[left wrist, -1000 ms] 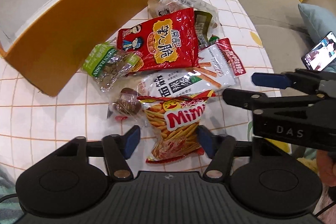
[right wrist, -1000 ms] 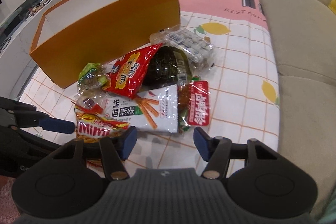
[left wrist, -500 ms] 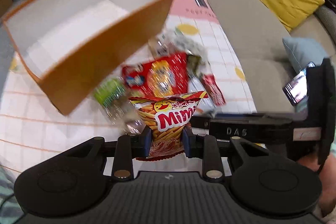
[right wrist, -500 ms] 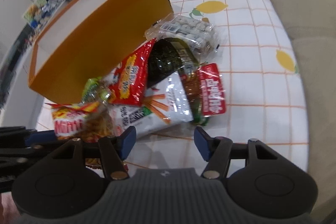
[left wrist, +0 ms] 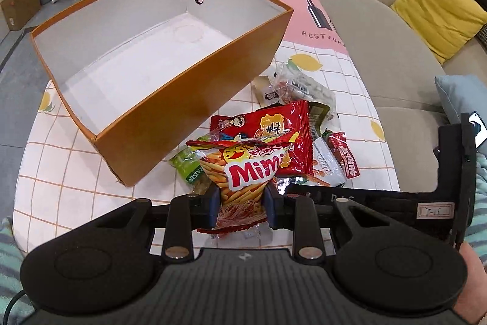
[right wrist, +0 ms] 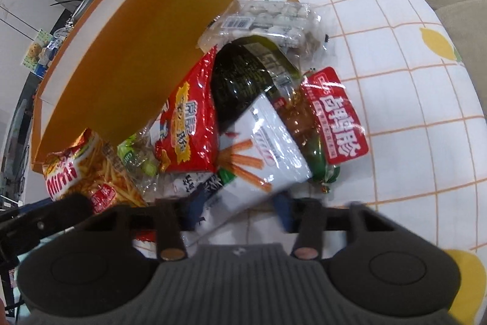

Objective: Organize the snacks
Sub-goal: 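Carry both packets over the orange box and open both grippers to drop them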

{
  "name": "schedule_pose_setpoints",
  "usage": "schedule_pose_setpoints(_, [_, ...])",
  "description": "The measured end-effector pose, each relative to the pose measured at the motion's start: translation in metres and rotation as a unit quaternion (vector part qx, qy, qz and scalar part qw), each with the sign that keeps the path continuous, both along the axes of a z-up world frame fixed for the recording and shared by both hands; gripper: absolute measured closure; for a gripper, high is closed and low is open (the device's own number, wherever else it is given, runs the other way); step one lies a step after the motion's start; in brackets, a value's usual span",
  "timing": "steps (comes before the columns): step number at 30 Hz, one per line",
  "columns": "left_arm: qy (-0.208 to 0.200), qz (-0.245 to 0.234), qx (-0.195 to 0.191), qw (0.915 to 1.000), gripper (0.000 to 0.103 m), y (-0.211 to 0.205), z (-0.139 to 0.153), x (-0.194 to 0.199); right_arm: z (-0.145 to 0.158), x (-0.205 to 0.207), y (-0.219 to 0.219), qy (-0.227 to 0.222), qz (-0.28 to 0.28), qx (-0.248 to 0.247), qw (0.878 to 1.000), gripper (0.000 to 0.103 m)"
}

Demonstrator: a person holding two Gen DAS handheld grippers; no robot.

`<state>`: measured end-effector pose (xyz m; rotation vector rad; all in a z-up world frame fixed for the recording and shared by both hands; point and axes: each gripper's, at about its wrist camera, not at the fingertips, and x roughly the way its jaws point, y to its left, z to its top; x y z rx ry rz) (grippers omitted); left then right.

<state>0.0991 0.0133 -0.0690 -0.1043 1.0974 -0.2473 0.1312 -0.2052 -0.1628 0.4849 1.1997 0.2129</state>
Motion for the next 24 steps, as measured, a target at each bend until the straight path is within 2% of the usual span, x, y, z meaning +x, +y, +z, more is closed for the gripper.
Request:
schedule_pose_setpoints(3, [0.001, 0.0, 0.0, 1.0, 0.07, 0.0, 0.0, -0.001, 0.003, -0.005, -0.006, -0.009, -0.015, 0.017, 1.0, 0.084])
schedule_pose_setpoints(9, [-0.004, 0.002, 0.0, 1.0, 0.07, 0.001, 0.004, -0.005, 0.03, -0.019, -0.011, -0.064, -0.011, 0.007, 0.998, 0.095])
schedule_pose_setpoints(19, [-0.035, 0.003, -0.008, 0.9994, 0.07, 0.006, 0.028, -0.015, 0.082, -0.049, -0.015, -0.139, 0.004, -0.04, 0.99, 0.098])
schedule_pose_setpoints(24, [-0.063, 0.004, 0.001, 0.998, 0.07, 0.011, 0.053, -0.012, 0.121, -0.053, -0.014, -0.194, 0.013, -0.054, 0.979, 0.098])
